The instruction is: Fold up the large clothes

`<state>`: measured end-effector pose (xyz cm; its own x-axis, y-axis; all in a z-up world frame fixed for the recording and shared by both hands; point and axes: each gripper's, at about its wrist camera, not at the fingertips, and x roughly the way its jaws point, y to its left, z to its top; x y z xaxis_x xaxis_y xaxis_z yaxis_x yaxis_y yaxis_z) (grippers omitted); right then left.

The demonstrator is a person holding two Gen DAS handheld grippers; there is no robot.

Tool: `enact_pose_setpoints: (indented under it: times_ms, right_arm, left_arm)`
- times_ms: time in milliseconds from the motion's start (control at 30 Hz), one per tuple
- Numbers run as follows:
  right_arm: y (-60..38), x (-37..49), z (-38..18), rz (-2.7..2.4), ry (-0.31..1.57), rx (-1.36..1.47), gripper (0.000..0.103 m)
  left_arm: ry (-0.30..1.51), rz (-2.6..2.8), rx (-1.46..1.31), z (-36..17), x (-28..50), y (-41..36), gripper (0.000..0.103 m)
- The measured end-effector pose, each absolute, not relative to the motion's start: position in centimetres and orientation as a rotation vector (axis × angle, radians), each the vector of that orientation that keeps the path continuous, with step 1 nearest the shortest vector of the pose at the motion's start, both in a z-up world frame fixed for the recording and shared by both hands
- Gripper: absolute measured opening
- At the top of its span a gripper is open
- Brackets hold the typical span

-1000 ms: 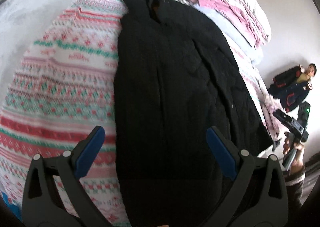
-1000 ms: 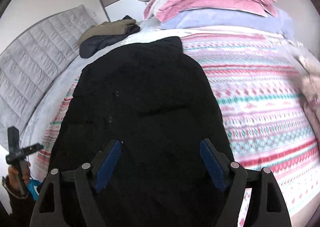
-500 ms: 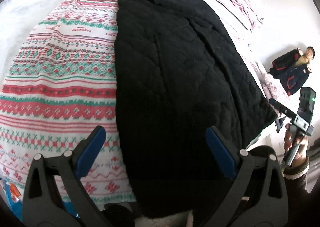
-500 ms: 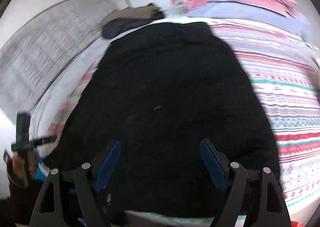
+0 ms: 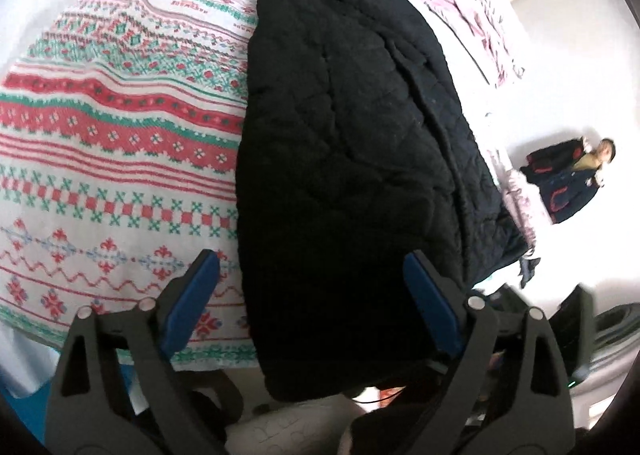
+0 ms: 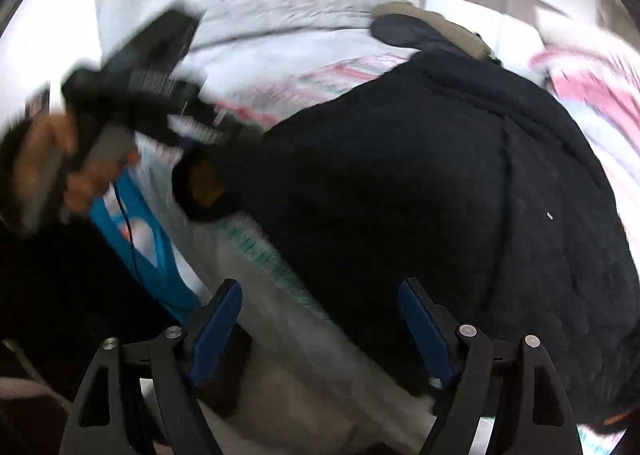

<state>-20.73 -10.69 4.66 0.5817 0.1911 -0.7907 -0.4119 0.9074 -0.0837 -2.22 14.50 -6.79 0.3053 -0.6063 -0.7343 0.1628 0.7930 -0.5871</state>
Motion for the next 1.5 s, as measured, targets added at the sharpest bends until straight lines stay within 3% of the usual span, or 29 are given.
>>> enact_pose_setpoints:
  times_ms: [67,233,333,600,867,967,1000,1033,1233,1367,1467,1500]
  right_arm:
    - [-10.1,-20.4,3.5,0.320,0.880,-0.322,0.067]
    - [-10.2,-19.6,2.8,0.258,0.861,-0.347,0.030]
    - [-10.4,-19.6,3.9,0.275,0.844,-0.345,0.016]
    - [-12.5,-18.5,7.6,0.169,0.761,-0.375,0.014]
    - [-13.7,-17.2,8.3,0.156,0.749,-0.355,0.014]
    - [-13.5,-17.5,8.9,0.162,0.737,-0.335,0.014]
    - [-13.5,-17.7,9.0,0.174,0.737,-0.327,0.014]
    - [-13.3,-17.8,9.0,0.179,0.737,-0.323,0.014]
    - [-13.0,-18.9,8.6,0.212,0.750,-0.303,0.014]
    - [-13.3,-19.6,8.6,0.264,0.794,-0.251,0.015]
    - [-14.4,-20.2,8.5,0.336,0.857,-0.160,0.018]
    - [-14.8,-20.4,8.5,0.342,0.868,-0.141,0.025]
  left_arm:
    - [1.174,-0.528,-0.487,-7.4,-2.0,14.7,0.090]
    - [1.172,-0.528,-0.541,-7.8,-2.1,15.0,0.086]
    - [1.170,-0.536,-0.534,-7.9,-2.3,15.5,0.083]
    - [1.199,-0.571,-0.603,-8.7,-1.8,16.7,0.068]
    - [1.211,-0.563,-0.638,-9.1,-1.8,16.2,0.062]
    - [1.222,-0.565,-0.643,-9.4,-1.8,15.6,0.040]
    - [1.222,-0.565,-0.644,-9.4,-1.8,15.5,0.018]
    - [1.208,-0.563,-0.638,-9.1,-1.9,15.4,0.014]
    - [0.953,-0.515,-0.527,-4.1,-4.1,16.7,0.011]
    - [1.021,-0.426,-0.368,-5.4,-4.1,14.9,0.013]
    - [1.058,-0.402,-0.291,-5.9,-3.8,13.9,0.028]
    - [1.058,-0.399,-0.299,-5.9,-3.7,14.1,0.037]
